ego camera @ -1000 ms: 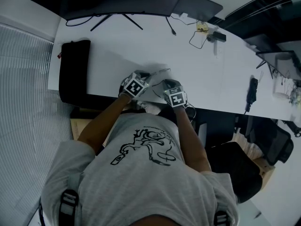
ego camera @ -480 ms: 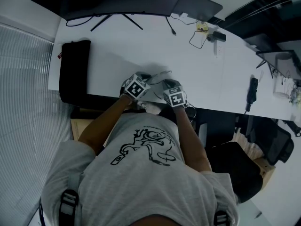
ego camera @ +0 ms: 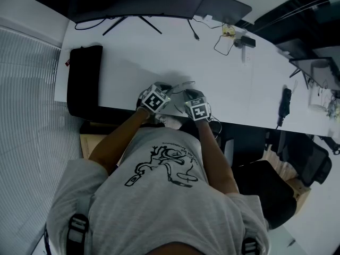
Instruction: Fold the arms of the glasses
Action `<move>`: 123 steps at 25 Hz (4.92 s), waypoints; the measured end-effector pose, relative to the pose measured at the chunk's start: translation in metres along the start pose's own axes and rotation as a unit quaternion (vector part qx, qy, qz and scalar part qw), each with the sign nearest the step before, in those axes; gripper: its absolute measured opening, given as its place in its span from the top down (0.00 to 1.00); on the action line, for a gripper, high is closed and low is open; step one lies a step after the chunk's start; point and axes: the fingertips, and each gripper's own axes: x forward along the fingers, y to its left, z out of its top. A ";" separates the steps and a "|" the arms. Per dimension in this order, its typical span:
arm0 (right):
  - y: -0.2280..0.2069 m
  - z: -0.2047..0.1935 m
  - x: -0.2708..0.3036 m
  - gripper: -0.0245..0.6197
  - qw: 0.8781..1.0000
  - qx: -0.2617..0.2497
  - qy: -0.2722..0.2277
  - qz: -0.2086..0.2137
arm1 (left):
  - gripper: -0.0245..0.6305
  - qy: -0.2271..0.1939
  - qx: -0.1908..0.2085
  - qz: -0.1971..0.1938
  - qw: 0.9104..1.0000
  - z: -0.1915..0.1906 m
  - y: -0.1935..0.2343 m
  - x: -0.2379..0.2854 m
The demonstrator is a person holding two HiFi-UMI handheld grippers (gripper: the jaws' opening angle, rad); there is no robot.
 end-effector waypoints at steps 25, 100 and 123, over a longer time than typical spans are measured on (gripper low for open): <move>0.017 0.007 -0.011 0.90 1.000 -0.014 -0.014 0.017 | 0.91 -0.004 0.007 0.015 1.000 0.000 0.012 -0.004; 0.019 -0.012 -0.010 0.58 0.998 -0.060 0.029 0.001 | 0.91 0.004 0.017 0.018 1.000 -0.003 0.031 -0.010; -0.003 -0.002 -0.004 0.59 0.999 -0.040 0.028 -0.019 | 0.91 0.014 0.034 0.003 0.999 -0.004 0.021 -0.012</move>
